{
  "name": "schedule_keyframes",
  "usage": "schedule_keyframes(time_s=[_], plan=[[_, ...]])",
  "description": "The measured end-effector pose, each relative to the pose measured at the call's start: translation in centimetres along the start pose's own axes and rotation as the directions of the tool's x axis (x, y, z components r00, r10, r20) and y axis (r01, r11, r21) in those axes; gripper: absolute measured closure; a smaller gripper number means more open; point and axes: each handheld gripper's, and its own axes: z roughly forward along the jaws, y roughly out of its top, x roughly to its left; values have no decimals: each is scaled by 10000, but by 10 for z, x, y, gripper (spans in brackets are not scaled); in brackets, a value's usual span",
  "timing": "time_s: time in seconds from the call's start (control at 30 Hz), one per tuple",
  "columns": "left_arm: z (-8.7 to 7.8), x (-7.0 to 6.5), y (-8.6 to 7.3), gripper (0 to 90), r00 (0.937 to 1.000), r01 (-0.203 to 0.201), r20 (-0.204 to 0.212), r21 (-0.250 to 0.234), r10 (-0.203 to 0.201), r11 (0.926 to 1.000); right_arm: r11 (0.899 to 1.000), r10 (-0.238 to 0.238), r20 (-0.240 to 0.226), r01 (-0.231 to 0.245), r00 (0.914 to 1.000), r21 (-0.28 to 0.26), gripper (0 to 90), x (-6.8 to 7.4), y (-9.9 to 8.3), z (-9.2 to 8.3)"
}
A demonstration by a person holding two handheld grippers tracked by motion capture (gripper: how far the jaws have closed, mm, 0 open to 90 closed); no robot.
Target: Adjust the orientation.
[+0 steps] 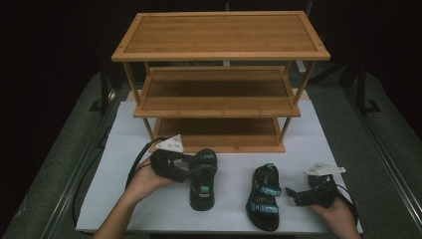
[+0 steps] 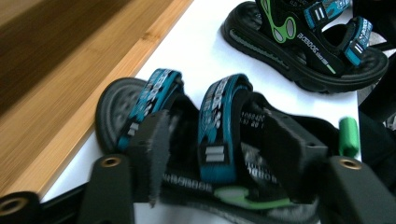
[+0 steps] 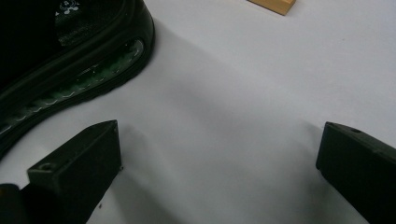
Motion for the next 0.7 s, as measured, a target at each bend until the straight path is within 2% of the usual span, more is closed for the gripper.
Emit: schedule_keyframes(time_s=[0.1,0.13,0.27,0.33,0.4,0.43,0.53,0.7], plan=[[-7,1,-4,372,9997,124,-189,-49,-125,9999,10000,-1,-1,1,10000,-1,0,0,0,0],[-15,3,-7,370,9993,147,-354,-85,-150,9999,10000,1,-5,-1,10000,-2,0,0,0,0],[-29,5,-16,361,9959,338,-838,-131,-348,9993,10000,-15,-1,15,10000,13,0,0,0,0],[-33,6,-20,348,9948,398,-929,-143,-409,9991,10000,14,-1,-14,10000,14,0,0,0,0],[-41,7,-31,338,9896,524,-1336,-87,-531,9986,10000,-2,-1,2,10000,8,0,0,0,0],[-41,7,-31,326,9896,524,-1336,-87,-531,9986,10000,-5,-1,5,10000,8,0,0,0,0],[-50,7,-51,297,9806,816,-1784,-76,-816,9966,10000,-6,1,6,10000,9,0,0,0,0],[-56,6,-75,246,9674,1237,-2210,-156,-1241,9922,10000,-22,6,22,10000,18,0,0,0,0]])
